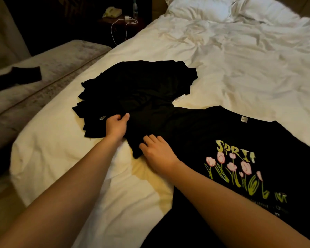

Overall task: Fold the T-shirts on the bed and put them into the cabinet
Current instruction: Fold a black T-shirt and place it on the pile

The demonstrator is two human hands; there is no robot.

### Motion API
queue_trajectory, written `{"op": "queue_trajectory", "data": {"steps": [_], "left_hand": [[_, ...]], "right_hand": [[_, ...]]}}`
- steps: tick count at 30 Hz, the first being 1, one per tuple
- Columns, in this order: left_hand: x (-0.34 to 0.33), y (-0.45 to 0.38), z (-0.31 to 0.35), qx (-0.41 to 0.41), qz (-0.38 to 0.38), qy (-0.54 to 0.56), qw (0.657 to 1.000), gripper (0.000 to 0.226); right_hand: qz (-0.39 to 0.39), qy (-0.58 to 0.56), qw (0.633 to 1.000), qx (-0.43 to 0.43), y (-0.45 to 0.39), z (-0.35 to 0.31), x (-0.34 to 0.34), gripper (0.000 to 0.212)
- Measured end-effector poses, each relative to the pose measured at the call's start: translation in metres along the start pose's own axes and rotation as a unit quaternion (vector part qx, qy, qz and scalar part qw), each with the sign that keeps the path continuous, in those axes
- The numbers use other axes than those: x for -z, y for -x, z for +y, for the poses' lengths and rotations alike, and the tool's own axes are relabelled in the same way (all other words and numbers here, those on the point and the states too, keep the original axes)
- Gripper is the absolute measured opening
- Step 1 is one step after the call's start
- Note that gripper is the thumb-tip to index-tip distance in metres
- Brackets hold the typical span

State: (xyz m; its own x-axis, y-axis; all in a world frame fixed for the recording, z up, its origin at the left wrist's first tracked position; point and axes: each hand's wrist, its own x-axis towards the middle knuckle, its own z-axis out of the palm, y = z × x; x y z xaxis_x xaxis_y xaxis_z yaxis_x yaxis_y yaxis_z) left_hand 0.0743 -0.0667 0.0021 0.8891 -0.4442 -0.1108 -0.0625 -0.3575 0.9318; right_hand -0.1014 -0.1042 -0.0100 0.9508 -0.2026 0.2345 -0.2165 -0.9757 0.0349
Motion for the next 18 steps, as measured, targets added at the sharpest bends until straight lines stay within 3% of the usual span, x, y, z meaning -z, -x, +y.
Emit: {"op": "queue_trajectory", "data": {"steps": [5,11,16,18], "left_hand": [[0.013,-0.007,0.017,-0.018,0.016,-0.036,0.999,0.049],[-0.004,0.007,0.074,-0.094,0.023,-0.083,0.992,0.052],[-0.044,0.03,0.12,-0.149,-0.025,-0.089,0.984,0.053],[-0.065,0.043,0.137,-0.171,-0.051,-0.095,0.979,0.051]], "right_hand": [[0.035,-0.118,0.99,-0.063,-0.01,-0.013,0.024,0.026],[0.079,-0.278,0.933,-0.212,0.002,-0.014,0.062,0.013],[0.128,-0.403,0.828,-0.369,0.03,0.007,0.09,0.024],[0.143,-0.416,0.802,-0.403,0.045,0.019,0.098,0.025]]}}
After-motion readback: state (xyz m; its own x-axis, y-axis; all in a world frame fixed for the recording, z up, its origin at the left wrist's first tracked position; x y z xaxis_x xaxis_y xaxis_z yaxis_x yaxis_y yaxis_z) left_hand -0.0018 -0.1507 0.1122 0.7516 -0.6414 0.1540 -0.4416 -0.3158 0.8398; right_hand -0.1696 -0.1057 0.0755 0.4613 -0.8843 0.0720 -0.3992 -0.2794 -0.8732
